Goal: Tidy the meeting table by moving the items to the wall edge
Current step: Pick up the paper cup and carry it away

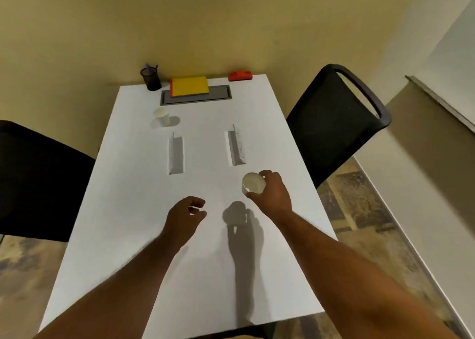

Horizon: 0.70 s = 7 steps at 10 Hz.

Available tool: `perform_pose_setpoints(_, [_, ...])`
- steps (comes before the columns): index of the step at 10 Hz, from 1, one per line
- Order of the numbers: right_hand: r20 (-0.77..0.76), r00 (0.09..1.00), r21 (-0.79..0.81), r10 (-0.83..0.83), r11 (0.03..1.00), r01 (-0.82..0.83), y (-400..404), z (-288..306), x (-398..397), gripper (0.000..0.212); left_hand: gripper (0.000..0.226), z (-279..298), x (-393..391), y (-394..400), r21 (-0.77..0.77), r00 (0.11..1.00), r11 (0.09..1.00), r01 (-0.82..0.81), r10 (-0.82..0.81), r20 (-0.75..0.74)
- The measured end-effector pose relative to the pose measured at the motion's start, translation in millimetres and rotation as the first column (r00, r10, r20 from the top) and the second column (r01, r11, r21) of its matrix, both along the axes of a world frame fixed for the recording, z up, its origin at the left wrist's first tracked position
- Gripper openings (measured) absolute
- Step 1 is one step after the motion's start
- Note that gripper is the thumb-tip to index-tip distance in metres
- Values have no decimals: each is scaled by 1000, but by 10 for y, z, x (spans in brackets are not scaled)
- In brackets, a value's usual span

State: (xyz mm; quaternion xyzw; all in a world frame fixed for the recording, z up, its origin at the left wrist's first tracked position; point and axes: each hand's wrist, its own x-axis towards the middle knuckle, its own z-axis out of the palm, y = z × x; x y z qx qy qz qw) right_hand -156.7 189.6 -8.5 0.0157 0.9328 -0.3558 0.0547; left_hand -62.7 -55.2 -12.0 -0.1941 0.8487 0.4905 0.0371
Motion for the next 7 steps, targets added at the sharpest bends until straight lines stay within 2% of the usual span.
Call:
perform_pose_setpoints(3, [81, 993, 27, 85, 996, -88, -84, -373, -781, 64, 23, -133, 55, 187, -2, 989, 989, -148, 147, -12])
perform_pose_setpoints(5, [96, 987, 75, 126, 988, -133, -207, -579, -1109, 62, 24, -226, 202, 58, -32, 977, 978, -207, 208, 50])
perform_pose_setpoints(6, [157, 969, 135, 192, 968, -214, -218, -588, -1207, 72, 23, -299, 277, -2, -46, 964, 969, -241, 245, 103])
perform_pose_setpoints(7, [191, 956, 131, 222, 959, -249, -154, -616, -1249, 82, 23, -337, 284, -10, -46, 958, 965, -257, 260, 122])
